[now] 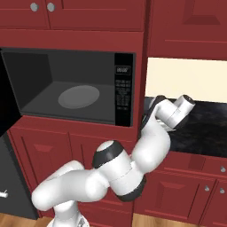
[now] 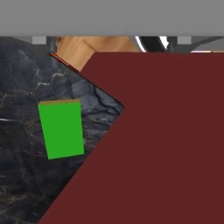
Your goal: Place the sponge inside the microwave to prepare for sanitizing.
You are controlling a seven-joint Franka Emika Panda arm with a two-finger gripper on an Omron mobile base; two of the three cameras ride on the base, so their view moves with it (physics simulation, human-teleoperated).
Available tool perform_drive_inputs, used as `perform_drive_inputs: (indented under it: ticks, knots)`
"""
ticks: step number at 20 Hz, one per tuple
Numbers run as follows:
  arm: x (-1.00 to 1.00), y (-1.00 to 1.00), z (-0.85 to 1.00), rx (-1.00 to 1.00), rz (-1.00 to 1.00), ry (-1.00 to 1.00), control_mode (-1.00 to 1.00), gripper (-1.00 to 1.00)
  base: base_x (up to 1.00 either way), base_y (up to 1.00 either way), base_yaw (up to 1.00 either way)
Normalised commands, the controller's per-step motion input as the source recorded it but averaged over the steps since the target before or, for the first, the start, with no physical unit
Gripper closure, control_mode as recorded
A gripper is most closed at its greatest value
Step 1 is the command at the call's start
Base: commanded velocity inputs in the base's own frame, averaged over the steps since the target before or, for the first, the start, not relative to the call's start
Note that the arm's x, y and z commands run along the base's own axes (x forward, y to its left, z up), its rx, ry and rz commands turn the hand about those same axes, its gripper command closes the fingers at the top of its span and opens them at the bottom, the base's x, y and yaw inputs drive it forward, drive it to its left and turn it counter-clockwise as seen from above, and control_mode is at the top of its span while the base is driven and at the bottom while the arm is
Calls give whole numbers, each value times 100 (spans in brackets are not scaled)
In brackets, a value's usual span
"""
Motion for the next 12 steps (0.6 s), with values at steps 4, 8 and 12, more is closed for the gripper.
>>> perform_drive_inputs:
  ticks: [4, 8, 12]
  knots:
    - [18, -4, -16, 0, 0, -4, -100, -100, 0, 0, 0]
    - [15, 0, -20, 0, 0, -9, -100, -100, 0, 0, 0]
    - [24, -3, -22, 0, 0, -8, -100, -100, 0, 0, 0]
